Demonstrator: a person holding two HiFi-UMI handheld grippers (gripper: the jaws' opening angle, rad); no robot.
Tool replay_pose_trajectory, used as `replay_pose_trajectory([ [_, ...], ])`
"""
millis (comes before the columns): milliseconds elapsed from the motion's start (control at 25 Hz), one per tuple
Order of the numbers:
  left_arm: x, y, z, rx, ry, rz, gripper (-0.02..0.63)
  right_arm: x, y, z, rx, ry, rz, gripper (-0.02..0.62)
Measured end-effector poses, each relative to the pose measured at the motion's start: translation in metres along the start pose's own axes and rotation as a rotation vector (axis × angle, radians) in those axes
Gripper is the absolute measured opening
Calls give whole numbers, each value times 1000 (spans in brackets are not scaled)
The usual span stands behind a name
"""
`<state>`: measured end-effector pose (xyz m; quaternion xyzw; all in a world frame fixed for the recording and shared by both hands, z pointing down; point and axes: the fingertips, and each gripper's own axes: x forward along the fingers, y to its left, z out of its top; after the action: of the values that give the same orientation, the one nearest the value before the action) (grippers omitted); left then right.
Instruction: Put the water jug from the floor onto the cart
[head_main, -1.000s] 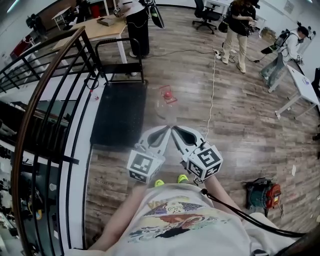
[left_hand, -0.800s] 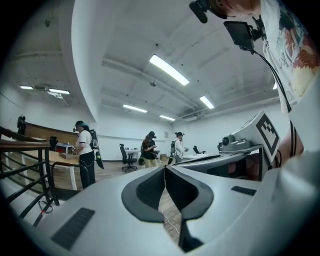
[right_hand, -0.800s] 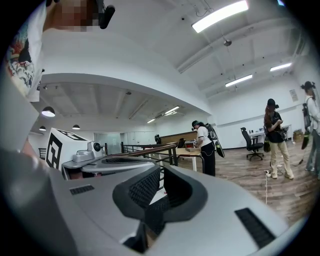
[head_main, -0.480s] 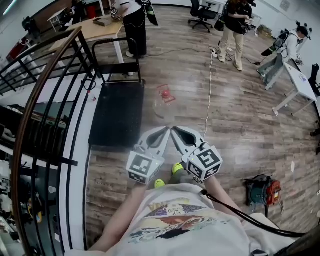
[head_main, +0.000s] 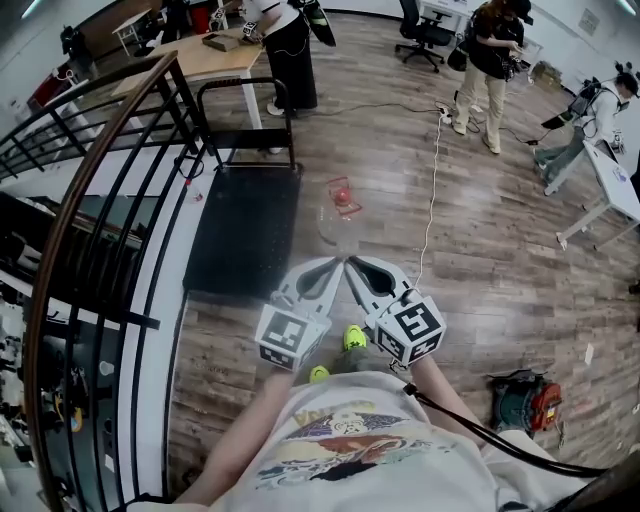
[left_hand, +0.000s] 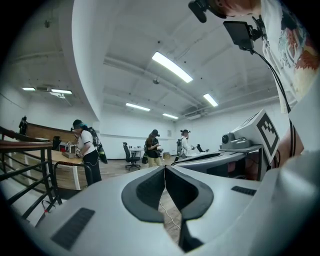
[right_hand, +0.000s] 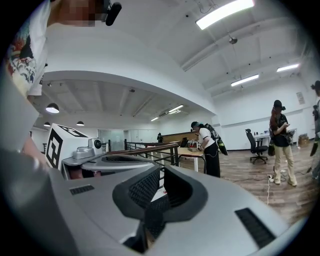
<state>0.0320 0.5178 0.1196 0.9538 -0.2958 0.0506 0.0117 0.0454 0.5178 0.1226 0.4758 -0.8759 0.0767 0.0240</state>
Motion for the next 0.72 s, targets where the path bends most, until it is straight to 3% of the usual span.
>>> replay_pose_trajectory([
  [720, 127, 45, -9, -15, 57, 52, 12, 50, -125, -2, -56, 54, 51, 37],
])
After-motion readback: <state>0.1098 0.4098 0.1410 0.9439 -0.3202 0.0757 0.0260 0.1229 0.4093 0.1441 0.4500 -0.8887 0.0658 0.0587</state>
